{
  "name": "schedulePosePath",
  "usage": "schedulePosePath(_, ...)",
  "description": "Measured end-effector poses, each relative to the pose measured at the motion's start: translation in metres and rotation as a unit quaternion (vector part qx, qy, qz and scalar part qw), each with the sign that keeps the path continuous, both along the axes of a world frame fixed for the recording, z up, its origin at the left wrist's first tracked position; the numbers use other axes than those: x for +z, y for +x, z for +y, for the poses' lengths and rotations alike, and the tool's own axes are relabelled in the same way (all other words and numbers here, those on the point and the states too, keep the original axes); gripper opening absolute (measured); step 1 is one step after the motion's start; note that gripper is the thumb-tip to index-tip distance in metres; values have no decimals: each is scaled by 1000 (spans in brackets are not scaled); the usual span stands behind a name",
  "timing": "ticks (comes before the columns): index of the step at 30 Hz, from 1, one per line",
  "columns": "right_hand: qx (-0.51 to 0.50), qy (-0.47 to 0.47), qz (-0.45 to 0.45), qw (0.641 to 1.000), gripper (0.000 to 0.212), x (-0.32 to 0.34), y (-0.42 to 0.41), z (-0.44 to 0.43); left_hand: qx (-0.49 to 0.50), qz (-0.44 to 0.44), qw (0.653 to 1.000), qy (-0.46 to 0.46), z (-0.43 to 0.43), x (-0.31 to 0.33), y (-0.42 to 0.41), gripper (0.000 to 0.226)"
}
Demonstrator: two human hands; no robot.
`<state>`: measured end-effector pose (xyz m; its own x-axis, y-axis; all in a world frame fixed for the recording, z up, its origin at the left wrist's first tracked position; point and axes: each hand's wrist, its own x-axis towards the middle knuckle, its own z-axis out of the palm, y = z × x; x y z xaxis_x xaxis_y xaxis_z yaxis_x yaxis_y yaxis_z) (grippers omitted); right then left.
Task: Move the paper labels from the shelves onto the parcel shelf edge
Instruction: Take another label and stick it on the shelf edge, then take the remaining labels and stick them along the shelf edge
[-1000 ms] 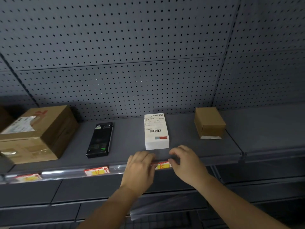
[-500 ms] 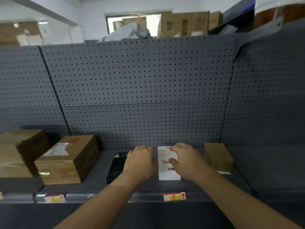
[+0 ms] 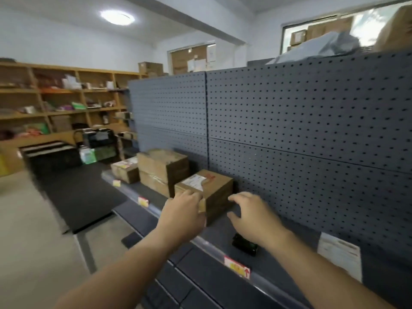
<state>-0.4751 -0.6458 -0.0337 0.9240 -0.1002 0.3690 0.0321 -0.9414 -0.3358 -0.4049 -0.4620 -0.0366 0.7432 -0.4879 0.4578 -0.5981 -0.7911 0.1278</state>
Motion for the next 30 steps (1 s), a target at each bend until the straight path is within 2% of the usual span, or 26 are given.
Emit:
schedulePosePath(4, 94, 13, 1, 995, 32, 7, 48, 76, 99, -6, 995, 13, 82, 3, 16, 35)
schedulePosePath(13, 238, -12, -31, 971, 43, 9, 171, 267, 237, -23, 971, -2, 271, 13, 88, 35)
schedulePosePath(21, 279, 29, 5, 960, 45, 2, 285, 393, 283, -1, 959, -1, 399, 10, 187, 37)
schedulePosePath(30, 298, 28, 5, 954, 44, -8, 422, 471, 280, 27, 960, -4, 469, -11, 314, 39)
